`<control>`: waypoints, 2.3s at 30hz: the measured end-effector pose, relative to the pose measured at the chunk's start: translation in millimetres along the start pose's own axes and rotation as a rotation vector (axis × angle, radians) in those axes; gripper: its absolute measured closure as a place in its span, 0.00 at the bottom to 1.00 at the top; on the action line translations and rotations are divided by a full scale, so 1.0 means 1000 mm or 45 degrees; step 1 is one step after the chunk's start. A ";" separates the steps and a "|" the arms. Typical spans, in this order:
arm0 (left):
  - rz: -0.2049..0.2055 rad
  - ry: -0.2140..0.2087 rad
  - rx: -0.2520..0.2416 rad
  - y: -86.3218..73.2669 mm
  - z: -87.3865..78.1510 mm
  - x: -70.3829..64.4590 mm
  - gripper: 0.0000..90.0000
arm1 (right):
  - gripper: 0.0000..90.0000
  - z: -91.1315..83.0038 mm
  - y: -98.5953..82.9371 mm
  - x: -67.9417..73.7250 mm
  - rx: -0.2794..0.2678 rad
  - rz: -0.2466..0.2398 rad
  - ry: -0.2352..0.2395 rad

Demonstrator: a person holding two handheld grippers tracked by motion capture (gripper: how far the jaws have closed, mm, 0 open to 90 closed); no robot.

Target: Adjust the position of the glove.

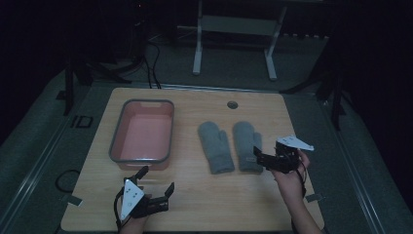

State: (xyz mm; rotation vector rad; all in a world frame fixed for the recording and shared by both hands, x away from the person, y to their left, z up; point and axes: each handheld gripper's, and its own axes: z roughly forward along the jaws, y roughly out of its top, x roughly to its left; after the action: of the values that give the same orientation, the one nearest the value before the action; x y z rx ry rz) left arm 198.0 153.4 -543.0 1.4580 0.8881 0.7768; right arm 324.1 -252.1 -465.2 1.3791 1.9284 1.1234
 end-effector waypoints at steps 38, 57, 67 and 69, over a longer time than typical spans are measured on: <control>0.030 -0.092 0.050 -0.009 0.003 -0.004 0.00 | 0.36 0.163 0.002 0.090 0.368 -0.201 0.081; 0.050 -0.116 0.061 -0.009 0.003 -0.008 0.00 | 0.90 0.128 0.012 0.103 0.378 -0.135 0.029; 0.057 -0.118 0.057 -0.009 0.004 -0.010 0.00 | 0.91 0.091 0.003 0.106 0.355 0.010 -0.047; 0.063 -0.119 0.064 -0.009 0.004 -0.010 0.00 | 0.91 0.095 -0.005 0.107 0.422 0.069 0.036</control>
State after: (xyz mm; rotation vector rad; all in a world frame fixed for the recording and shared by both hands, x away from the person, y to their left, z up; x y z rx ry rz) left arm 195.7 142.8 -552.1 1.5526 0.8083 0.7215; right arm 358.7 -121.8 -513.5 1.6014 2.1826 0.8775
